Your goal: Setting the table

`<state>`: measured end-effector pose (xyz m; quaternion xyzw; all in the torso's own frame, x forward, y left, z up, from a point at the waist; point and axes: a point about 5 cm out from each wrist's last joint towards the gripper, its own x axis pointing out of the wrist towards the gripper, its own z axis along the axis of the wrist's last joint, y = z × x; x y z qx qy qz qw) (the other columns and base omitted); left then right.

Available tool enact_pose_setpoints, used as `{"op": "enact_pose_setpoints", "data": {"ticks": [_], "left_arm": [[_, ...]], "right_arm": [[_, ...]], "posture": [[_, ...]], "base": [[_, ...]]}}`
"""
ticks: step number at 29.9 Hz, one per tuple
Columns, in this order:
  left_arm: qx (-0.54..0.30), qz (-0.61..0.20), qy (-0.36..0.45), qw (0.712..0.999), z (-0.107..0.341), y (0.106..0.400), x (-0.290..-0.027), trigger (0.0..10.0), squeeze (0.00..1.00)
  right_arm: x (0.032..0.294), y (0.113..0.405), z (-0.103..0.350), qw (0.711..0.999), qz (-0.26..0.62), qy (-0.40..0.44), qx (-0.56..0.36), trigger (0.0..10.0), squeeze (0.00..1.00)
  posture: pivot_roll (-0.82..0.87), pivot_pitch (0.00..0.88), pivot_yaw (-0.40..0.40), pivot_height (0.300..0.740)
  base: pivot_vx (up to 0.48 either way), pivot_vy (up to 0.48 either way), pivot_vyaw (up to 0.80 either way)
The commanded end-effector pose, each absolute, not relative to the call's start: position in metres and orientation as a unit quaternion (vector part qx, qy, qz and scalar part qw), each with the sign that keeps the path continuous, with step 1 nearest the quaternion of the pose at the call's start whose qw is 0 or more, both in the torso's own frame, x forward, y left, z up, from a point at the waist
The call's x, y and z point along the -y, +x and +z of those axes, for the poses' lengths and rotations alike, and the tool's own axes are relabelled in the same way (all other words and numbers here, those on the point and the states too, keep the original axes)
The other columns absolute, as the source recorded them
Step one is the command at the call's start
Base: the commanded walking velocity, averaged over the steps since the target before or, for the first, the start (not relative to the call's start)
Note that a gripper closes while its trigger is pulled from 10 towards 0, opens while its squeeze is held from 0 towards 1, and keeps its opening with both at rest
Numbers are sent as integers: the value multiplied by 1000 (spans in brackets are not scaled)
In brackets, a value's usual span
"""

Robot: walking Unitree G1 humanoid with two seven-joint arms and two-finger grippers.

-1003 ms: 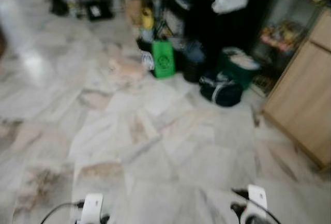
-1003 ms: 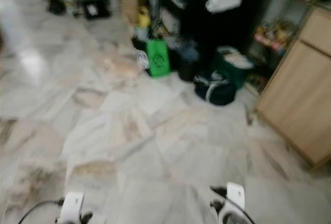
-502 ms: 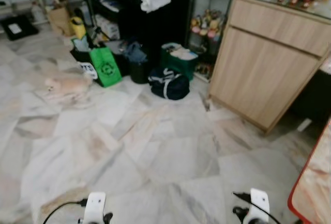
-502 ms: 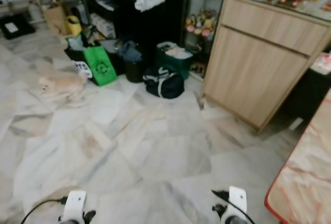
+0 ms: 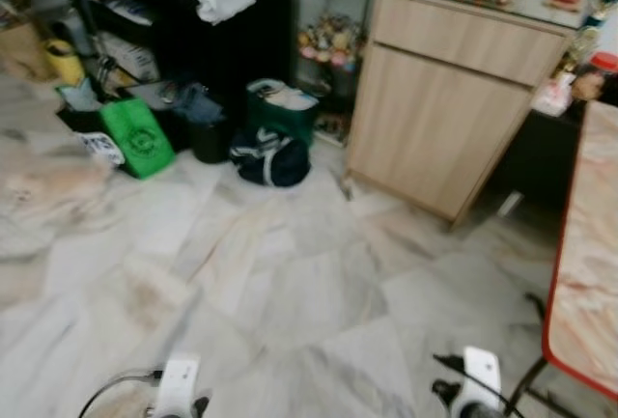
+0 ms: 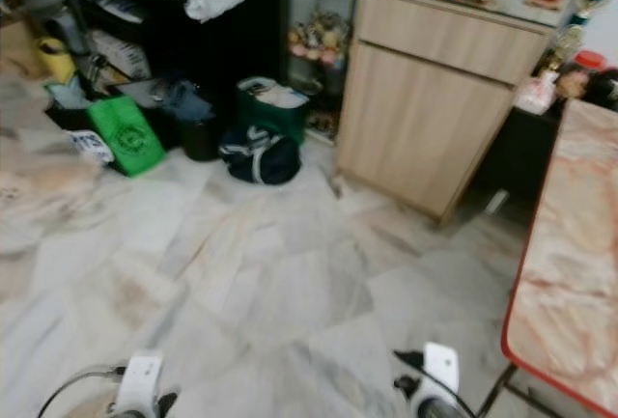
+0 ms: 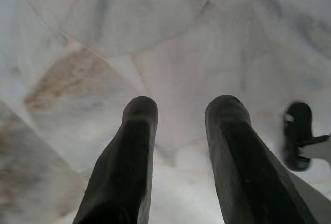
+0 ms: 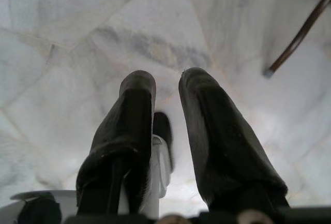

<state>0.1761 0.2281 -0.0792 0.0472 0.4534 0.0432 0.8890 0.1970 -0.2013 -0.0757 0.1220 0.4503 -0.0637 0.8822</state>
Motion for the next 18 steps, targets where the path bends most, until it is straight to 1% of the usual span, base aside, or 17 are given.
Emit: {"op": "enact_pose_setpoints", "data": {"ticks": [1,18], "left_arm": [[-439,28,50,897,-75,188,-220,10000,0],[-431,10,61,900,-73,193,-217,10000,0]], "right_arm": [[210,193,-77,879,-76,118,-455,10000,0],[207,192,-78,878,-79,122,-455,10000,0]], "posture": [[-35,35,-14,740],[-35,34,-5,740]], "base": [[0,0,-744],[0,0,-742]]}}
